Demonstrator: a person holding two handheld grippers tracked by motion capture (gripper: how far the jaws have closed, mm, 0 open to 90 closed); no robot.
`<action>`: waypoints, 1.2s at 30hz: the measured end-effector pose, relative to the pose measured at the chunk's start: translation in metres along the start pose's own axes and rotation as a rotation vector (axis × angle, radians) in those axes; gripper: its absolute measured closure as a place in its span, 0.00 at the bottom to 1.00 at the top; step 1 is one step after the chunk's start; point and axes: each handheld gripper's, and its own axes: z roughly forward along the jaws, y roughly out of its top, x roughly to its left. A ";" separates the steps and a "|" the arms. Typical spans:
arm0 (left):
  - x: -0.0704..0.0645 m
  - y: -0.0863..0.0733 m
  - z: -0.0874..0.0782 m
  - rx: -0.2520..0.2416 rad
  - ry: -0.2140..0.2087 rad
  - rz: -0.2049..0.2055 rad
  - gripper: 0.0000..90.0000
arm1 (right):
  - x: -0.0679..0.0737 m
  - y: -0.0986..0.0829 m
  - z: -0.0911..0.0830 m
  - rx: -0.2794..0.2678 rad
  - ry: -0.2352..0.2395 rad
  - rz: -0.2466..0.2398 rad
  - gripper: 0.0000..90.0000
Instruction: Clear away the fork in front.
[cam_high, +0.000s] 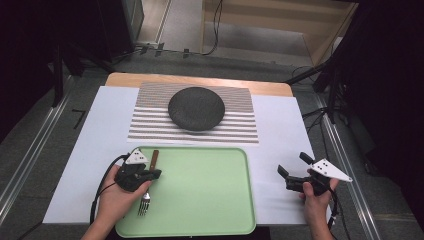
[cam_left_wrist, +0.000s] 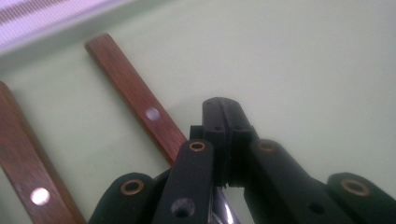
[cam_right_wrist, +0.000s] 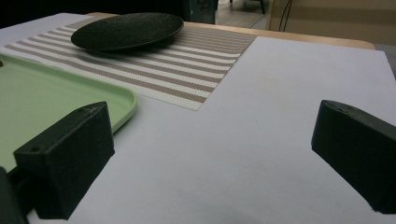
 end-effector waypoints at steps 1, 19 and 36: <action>0.001 0.000 0.001 -0.001 0.000 -0.007 1.00 | 0.000 0.000 0.000 0.001 0.000 -0.003 0.00; 0.006 0.007 -0.011 -0.178 -0.010 0.018 0.79 | 0.000 0.000 -0.001 -0.005 0.004 -0.009 0.00; 0.001 0.036 -0.020 -0.307 0.186 0.071 0.15 | 0.000 0.000 -0.001 -0.002 0.002 -0.006 0.00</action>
